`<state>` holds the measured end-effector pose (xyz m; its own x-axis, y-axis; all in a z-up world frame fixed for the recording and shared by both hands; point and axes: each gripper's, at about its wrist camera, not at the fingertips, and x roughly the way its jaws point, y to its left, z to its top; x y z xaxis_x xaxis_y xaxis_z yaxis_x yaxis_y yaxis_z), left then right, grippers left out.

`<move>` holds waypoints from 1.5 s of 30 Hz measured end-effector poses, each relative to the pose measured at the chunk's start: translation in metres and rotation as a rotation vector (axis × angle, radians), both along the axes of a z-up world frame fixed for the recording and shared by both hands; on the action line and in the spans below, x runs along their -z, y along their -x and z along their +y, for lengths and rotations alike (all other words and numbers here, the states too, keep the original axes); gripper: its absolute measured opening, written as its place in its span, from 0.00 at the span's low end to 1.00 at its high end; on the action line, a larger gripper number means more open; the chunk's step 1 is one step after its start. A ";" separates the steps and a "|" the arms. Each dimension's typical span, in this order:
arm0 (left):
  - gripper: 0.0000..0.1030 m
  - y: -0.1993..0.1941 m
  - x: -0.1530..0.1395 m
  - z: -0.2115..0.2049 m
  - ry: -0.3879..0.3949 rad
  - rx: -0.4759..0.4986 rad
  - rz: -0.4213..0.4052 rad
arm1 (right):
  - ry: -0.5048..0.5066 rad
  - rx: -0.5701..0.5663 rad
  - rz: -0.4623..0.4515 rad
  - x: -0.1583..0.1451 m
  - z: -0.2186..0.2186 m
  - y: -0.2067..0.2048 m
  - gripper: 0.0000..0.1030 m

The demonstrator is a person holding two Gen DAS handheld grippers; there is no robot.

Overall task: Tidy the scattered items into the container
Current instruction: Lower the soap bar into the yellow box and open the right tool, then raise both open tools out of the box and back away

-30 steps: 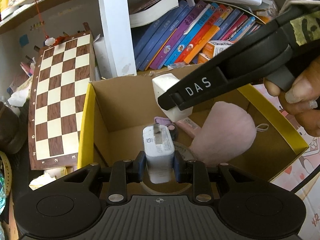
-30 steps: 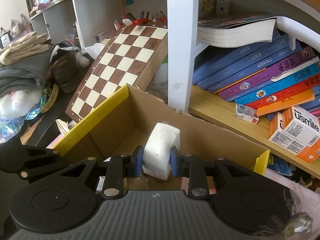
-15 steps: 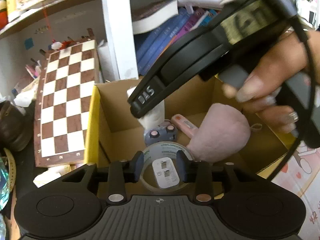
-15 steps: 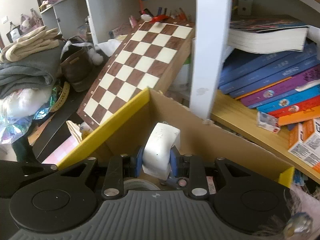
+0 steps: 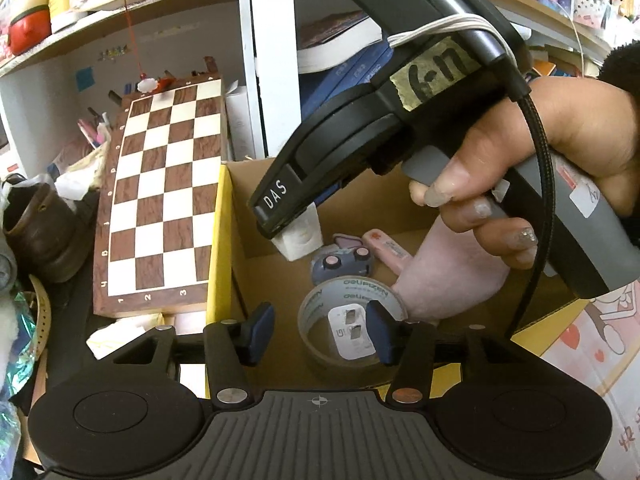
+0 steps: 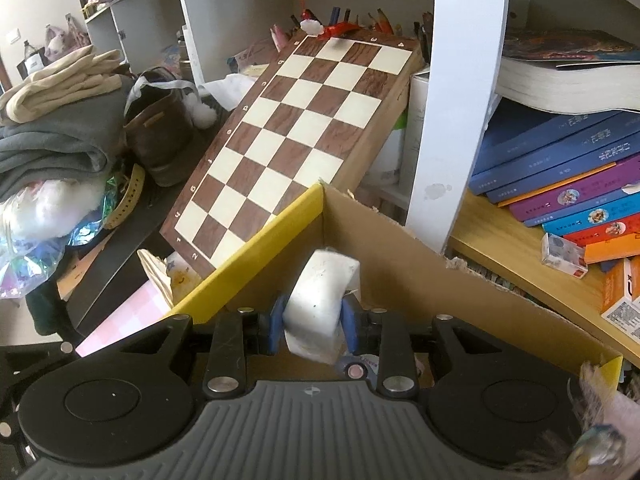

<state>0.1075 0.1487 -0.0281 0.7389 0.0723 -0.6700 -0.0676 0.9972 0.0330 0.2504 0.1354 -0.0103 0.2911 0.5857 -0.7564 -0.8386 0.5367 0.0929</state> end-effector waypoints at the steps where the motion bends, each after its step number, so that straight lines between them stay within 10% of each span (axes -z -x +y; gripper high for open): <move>1: 0.50 0.000 0.000 0.000 0.001 -0.001 0.000 | -0.004 0.000 -0.003 -0.001 -0.001 0.000 0.33; 45: 0.63 0.069 -0.045 -0.037 -0.031 -0.013 -0.080 | -0.089 0.200 -0.119 -0.066 -0.137 0.099 0.43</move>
